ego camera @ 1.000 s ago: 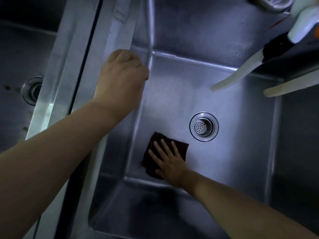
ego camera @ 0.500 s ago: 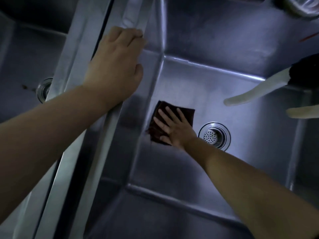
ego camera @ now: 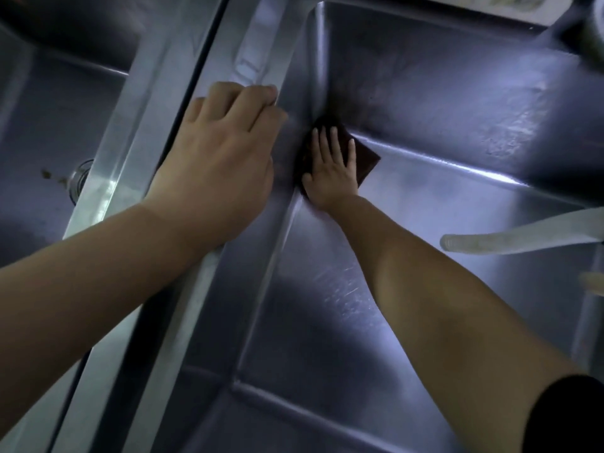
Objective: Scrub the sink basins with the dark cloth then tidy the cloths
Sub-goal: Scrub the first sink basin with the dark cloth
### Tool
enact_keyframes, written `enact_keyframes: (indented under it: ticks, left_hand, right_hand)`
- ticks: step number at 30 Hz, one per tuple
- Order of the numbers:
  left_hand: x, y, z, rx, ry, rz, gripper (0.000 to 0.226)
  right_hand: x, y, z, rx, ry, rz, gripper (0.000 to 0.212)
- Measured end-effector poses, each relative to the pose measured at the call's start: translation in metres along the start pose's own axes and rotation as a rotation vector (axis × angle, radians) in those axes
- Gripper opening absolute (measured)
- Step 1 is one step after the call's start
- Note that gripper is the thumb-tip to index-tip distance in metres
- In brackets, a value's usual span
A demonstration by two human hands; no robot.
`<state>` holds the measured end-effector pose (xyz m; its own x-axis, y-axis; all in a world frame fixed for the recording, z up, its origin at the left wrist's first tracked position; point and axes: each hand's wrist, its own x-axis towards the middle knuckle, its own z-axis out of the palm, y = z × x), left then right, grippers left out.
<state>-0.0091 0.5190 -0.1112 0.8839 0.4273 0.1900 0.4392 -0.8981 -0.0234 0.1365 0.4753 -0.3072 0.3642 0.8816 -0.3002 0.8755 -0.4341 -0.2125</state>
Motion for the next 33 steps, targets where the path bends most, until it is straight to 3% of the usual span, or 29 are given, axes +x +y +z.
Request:
enact_keyframes:
  ticks: [4,11,16,21,26,33]
  left_hand:
    - [0.001,0.001,-0.001,0.019,-0.001,0.003,0.039]
    - [0.000,0.004,-0.002,0.022,-0.007,0.000,0.038]
    - [-0.002,0.005,-0.005,0.047,-0.022,-0.008,0.036]
    - [-0.002,0.006,-0.006,0.081,-0.039,-0.003,0.036]
    - [-0.001,0.007,-0.007,0.102,-0.031,0.003,0.036]
    - [-0.003,0.004,-0.003,0.066,0.021,0.064,0.030]
  right_hand:
    - [-0.025,-0.028,0.007,0.072,-0.019,0.044,0.075]
    - [-0.139,-0.074,0.057,0.057,-0.063,-0.193,0.083]
    - [-0.204,-0.093,0.083,0.035,-0.221,-0.372,0.079]
    - [-0.244,-0.092,0.094,-0.027,-0.274,-0.523,0.072]
    - [-0.270,-0.077,0.096,-0.066,-0.341,-0.832,0.062]
    - [-0.290,-0.049,0.085,-0.242,-0.370,-0.894,0.054]
